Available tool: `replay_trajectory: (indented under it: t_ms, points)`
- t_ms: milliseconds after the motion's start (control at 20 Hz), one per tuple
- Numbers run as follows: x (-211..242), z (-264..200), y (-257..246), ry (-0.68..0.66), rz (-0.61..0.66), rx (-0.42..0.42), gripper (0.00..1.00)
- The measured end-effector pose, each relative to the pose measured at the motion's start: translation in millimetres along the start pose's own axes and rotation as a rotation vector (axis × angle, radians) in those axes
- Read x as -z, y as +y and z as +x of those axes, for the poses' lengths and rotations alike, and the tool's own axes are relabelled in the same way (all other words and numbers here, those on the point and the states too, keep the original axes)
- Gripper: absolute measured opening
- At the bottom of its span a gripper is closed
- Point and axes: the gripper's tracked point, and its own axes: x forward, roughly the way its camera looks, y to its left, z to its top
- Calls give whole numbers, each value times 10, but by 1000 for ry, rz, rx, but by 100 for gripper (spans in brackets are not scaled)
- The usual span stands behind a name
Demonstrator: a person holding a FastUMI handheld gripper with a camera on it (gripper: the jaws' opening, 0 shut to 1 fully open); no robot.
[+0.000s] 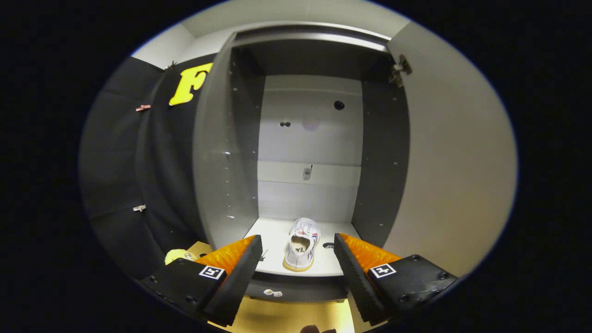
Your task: Open the shoe cabinet door, grab the shoes and put them into the shoe cabinet, then close the shoe cabinet door.
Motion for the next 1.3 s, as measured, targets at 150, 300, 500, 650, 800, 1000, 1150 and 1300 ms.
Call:
replay_trajectory:
  t_ms: [150,300,500,650,800,1000,1150,1300]
  points:
    - [-89,-604,-19,-36,-4,3,98]
    - [-217,-1111,-83,-72,7,-12,98]
    - [-300,-1624,-305,-88,73,-17,97]
    - [-327,-1994,-504,-110,124,-4,98]
    - [-282,-2307,-806,-126,114,47,98]
    - [-271,-2671,-1322,-140,123,152,98]
    - [-220,-2848,-1810,-134,128,266,98]
    - [-175,-2890,-2262,-138,124,365,98]
